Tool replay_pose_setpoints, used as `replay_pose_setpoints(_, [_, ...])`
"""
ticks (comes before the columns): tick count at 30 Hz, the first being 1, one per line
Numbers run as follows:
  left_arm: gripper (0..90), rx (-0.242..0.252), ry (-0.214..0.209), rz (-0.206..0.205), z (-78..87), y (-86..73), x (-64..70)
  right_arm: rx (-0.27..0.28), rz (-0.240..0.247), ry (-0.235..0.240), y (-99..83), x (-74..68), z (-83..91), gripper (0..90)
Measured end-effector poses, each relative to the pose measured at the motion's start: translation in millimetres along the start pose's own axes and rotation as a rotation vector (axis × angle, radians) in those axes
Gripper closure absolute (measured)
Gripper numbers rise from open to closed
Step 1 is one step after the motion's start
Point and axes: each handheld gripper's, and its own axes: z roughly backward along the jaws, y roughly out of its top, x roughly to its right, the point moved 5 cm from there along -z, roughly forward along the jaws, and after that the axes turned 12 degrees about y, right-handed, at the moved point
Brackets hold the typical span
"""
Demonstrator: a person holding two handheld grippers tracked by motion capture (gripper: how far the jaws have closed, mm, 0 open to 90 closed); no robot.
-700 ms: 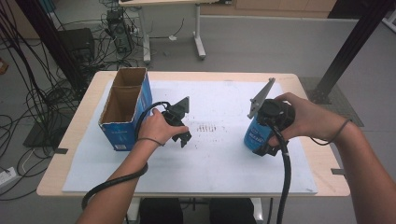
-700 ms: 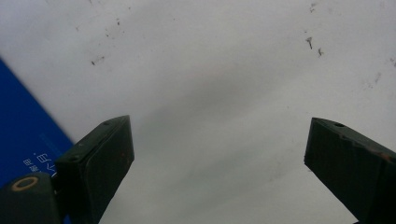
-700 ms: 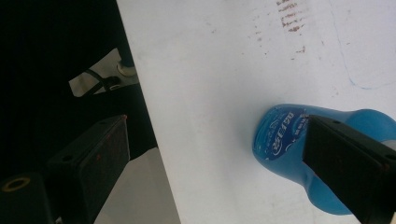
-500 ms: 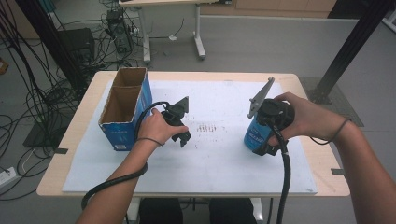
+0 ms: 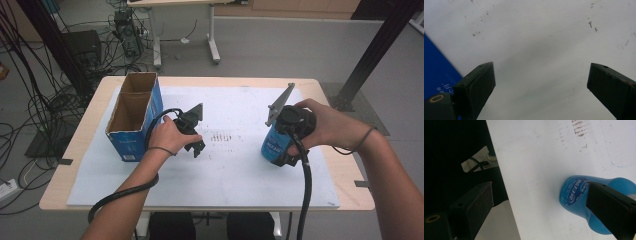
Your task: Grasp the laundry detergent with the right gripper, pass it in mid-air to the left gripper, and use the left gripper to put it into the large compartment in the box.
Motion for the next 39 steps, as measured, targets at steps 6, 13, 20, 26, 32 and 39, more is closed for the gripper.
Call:
replay_pose_setpoints(6, [8.4, -0.002, -0.002, -0.001, 0.4, 0.8, 0.6, 0.005, 0.008, -0.003, -4.4, 0.5, 0.9, 7.4])
replay_pose_setpoints(13, [8.4, -0.004, -0.006, -0.005, -0.6, 2.4, 2.9, 0.007, -0.008, -0.009, -12.5, 0.2, 3.0, 7.3])
replay_pose_setpoints(20, [8.3, -0.005, -0.007, -0.006, -0.9, 1.8, 3.7, 0.010, -0.032, -0.018, -23.0, 0.0, 5.2, 6.4])
replay_pose_setpoints(26, [8.2, -0.006, -0.010, -0.003, -2.2, 0.9, 3.4, 0.013, -0.054, -0.032, -32.6, -1.7, 8.2, 5.9])
replay_pose_setpoints(32, [8.2, -0.009, -0.011, -0.004, -2.5, 1.0, 2.9, 0.021, -0.091, -0.044, -45.0, -2.6, 11.3, 5.5])
replay_pose_setpoints(39, [8.2, -0.009, -0.015, -0.002, -3.7, 1.4, 3.4, 0.028, -0.124, -0.053, -57.8, -1.4, 14.4, 5.4])
